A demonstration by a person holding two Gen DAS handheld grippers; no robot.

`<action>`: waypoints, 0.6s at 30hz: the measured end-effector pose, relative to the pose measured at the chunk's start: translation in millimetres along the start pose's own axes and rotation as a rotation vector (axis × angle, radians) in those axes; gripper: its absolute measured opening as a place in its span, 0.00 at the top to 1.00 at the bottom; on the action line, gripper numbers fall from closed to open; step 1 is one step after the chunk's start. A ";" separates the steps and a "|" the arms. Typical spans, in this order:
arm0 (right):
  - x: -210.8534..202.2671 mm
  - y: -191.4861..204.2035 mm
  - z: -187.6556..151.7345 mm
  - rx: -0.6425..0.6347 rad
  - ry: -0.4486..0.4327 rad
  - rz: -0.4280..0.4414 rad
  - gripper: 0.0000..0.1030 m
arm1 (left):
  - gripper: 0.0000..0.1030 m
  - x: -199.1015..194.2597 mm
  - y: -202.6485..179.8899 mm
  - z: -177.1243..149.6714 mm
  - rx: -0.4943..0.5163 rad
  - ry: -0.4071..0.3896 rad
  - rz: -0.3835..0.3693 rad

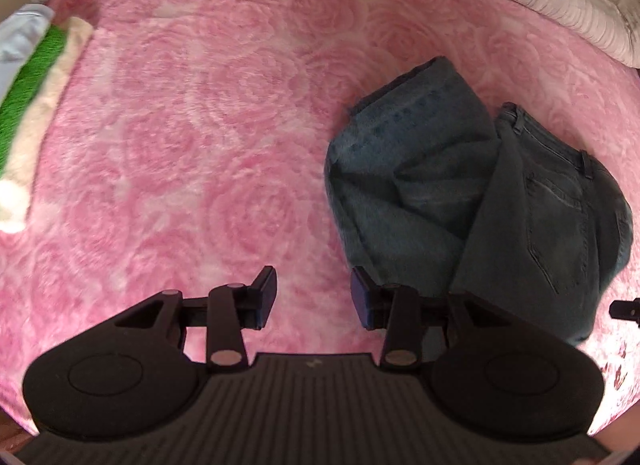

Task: Fold clothes
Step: 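Grasp the jeans waistband with the right gripper while the left grasps a leg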

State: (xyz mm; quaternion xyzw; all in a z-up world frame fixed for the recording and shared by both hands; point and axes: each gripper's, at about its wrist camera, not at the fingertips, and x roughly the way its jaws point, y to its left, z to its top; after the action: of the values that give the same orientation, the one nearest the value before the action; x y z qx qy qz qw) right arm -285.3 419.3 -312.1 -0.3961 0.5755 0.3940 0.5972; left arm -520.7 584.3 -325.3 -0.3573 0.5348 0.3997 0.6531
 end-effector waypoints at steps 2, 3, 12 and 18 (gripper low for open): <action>9.1 6.8 9.8 0.009 0.013 -0.006 0.49 | 0.65 8.1 2.5 9.2 -0.003 0.006 -0.011; 12.5 9.2 16.6 0.019 0.012 -0.002 0.49 | 0.65 11.6 4.4 13.7 -0.005 0.006 -0.018; 45.5 39.7 122.4 0.160 -0.014 0.085 0.49 | 0.65 32.9 29.4 34.6 -0.048 -0.002 -0.041; 80.5 73.7 187.4 0.218 0.001 0.118 0.49 | 0.65 37.9 52.9 33.5 -0.106 -0.002 -0.017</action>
State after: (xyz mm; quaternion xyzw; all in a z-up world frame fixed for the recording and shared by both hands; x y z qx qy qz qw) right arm -281.1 621.8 -389.6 -0.2946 0.6373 0.3634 0.6124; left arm -550.6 642.1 -358.9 -0.3954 0.5094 0.4222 0.6371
